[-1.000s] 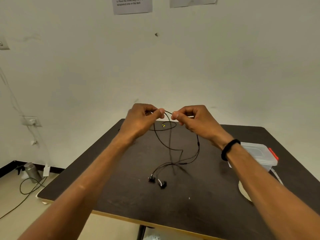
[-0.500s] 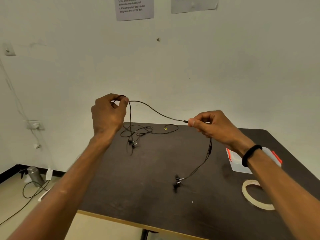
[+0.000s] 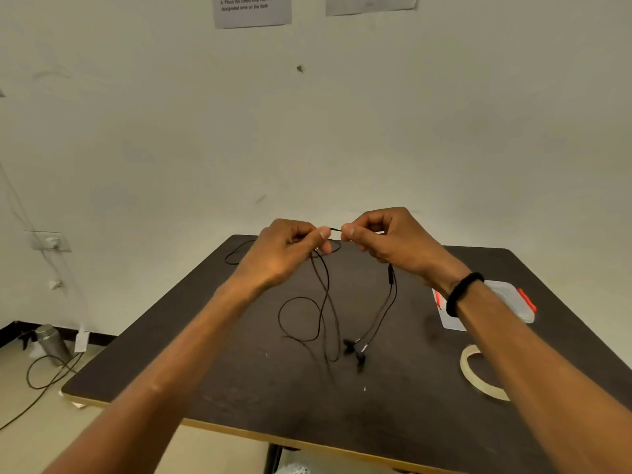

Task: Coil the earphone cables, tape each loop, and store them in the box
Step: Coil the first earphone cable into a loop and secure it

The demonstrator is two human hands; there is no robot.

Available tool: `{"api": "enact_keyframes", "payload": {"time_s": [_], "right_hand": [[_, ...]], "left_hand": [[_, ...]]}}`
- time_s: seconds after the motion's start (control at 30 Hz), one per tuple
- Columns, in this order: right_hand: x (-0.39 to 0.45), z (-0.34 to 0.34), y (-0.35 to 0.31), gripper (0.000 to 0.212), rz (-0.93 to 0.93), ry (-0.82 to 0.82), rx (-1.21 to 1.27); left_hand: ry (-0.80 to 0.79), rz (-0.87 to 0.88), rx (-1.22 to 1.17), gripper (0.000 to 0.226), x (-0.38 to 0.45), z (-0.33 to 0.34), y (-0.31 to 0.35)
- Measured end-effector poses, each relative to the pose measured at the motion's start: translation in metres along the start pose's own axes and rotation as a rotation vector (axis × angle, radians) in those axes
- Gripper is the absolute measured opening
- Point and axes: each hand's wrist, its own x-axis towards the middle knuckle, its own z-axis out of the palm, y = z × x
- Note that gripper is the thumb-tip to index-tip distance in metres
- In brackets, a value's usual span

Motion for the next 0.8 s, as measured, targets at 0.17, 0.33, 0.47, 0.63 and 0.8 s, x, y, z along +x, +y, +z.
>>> {"api": "enact_keyframes", "payload": {"time_s": [0.17, 0.33, 0.47, 0.63, 0.8], "right_hand": [[-0.007, -0.006, 0.011, 0.029, 0.042, -0.055, 0.045], [-0.012, -0.014, 0.018, 0.027, 0.068, -0.066, 0.064], [-0.017, -0.024, 0.024, 0.028, 0.091, -0.06, 0.052], [-0.026, -0.04, 0.036, 0.028, 0.119, -0.061, 0.057], [-0.025, -0.04, 0.052, 0.022, 0.169, -0.073, 0.06]], "left_hand": [[0.104, -0.043, 0.145, 0.038, -0.004, -0.03, -0.01], [0.193, -0.095, 0.203, 0.037, -0.002, -0.047, -0.018], [0.3, -0.127, 0.244, 0.038, -0.001, -0.051, -0.024], [0.42, -0.206, 0.22, 0.039, -0.002, -0.065, -0.043], [0.408, -0.278, 0.244, 0.036, -0.003, -0.053, -0.049]]}}
